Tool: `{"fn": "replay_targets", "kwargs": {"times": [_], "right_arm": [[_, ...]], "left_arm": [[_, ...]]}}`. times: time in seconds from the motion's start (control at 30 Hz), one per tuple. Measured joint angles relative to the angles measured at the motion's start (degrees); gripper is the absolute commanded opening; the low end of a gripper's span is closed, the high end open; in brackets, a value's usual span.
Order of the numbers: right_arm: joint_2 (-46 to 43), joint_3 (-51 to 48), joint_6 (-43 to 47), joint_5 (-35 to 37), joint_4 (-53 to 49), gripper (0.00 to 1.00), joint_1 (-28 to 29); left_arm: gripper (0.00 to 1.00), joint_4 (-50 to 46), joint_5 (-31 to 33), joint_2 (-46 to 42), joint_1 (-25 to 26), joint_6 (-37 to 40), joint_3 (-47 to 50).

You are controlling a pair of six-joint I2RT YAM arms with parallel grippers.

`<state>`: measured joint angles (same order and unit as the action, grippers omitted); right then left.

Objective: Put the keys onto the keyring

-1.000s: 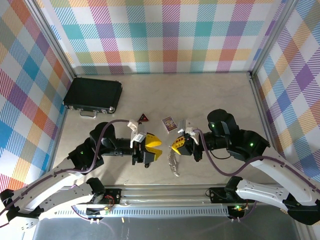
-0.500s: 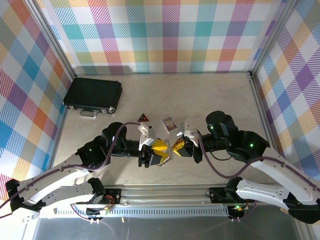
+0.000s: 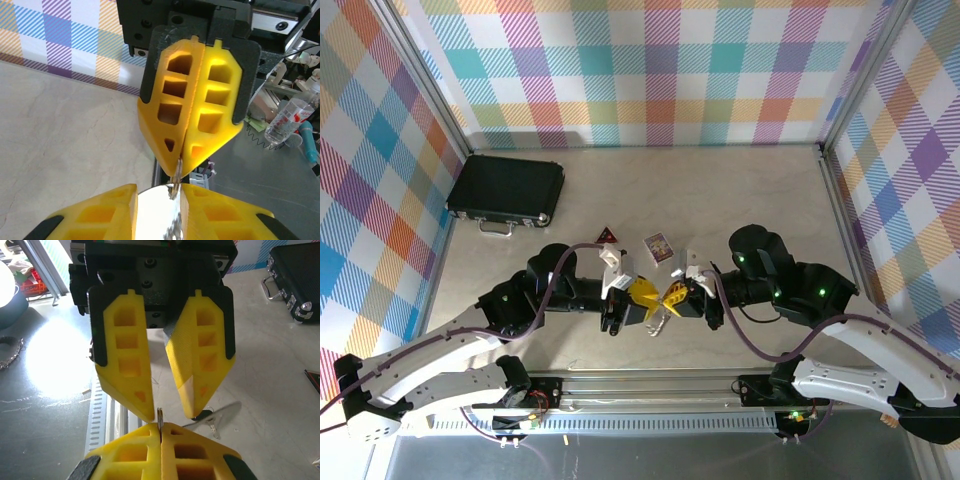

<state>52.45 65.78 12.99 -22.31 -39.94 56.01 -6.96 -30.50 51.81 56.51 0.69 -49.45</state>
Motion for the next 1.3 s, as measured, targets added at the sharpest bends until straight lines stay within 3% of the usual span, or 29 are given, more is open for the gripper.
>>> {"fn": "replay_targets", "kwargs": {"times": [0.13,0.3,1.2,1.23,1.3], "right_arm": [[0.00,-0.09,-0.02,0.48,0.26,0.00,0.11],[0.00,-0.48,-0.02,1.14,0.94,0.00,0.22],[-0.44,-0.92,-0.02,1.22,2.51,0.00,0.66],[-0.59,-1.09,-0.02,1.25,2.75,0.01,0.66],[-1.05,-1.42,-0.04,1.27,3.28,0.12,0.66]], "left_arm": [[0.21,0.04,0.17,0.04,0.00,-0.17,0.00],[0.07,0.09,-0.09,0.04,0.22,-0.63,0.00],[0.00,1.92,-0.26,-1.14,0.37,-1.29,0.98],[0.00,2.10,-0.26,-1.14,0.37,-1.27,1.01],[0.00,2.40,-0.31,-1.14,0.37,-1.27,1.01]]}}
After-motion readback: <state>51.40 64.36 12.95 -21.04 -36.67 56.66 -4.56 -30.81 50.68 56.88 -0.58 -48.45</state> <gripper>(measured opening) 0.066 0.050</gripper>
